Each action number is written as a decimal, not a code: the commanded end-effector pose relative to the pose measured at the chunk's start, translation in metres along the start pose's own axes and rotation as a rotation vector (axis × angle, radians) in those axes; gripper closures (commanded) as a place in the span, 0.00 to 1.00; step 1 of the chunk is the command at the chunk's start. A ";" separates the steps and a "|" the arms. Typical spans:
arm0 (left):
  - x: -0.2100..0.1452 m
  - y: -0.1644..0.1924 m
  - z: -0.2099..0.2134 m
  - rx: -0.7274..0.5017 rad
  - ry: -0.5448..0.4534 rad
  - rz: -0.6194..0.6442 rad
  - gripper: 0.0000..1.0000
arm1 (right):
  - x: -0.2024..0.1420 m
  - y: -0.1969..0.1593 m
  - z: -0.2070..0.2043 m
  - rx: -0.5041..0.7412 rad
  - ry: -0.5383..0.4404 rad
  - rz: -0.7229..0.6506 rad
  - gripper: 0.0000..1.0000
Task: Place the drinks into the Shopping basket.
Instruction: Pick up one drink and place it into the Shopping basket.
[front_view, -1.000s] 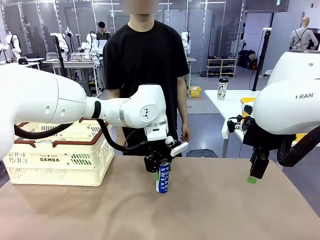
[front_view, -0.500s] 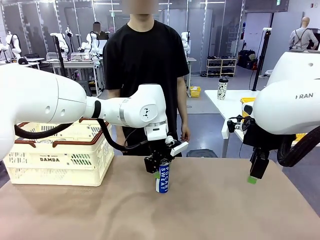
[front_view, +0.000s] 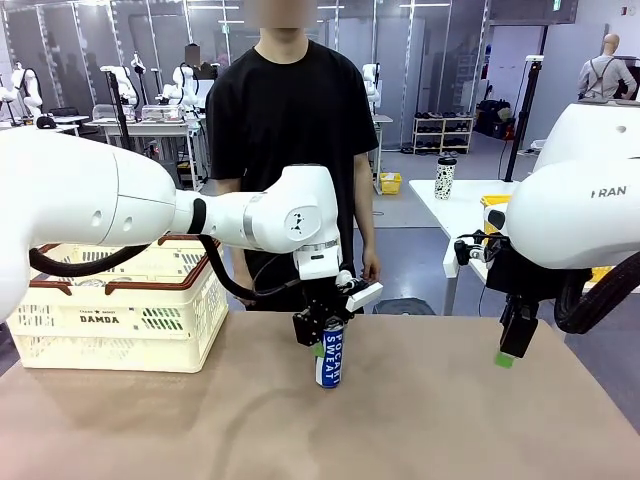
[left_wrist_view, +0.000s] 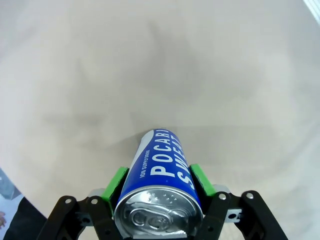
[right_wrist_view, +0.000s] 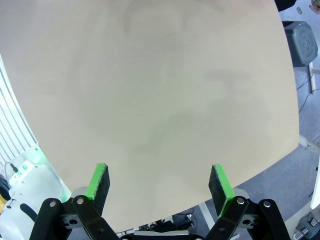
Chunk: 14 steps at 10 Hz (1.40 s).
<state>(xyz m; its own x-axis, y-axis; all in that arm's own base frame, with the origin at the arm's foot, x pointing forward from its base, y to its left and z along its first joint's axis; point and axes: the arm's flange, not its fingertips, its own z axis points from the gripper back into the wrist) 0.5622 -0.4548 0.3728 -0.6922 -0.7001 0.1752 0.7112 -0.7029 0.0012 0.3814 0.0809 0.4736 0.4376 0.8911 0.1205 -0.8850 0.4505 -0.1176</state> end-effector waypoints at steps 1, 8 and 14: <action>0.007 -0.003 0.032 -0.026 0.021 0.016 1.00 | -0.001 0.000 0.001 -0.003 0.009 -0.002 0.00; 0.011 -0.055 0.147 0.044 0.092 0.056 1.00 | -0.001 0.000 0.001 -0.003 0.009 -0.002 0.00; -0.018 -0.139 0.237 0.151 0.153 0.196 1.00 | -0.001 0.000 0.001 -0.003 0.009 -0.002 0.00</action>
<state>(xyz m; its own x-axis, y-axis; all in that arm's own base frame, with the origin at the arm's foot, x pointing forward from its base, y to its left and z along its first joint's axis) 0.5212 -0.3331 0.5979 -0.5815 -0.8127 0.0371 0.8099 -0.5740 0.1207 0.3814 0.0808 0.4735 0.4376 0.8910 0.1208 -0.8850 0.4506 -0.1172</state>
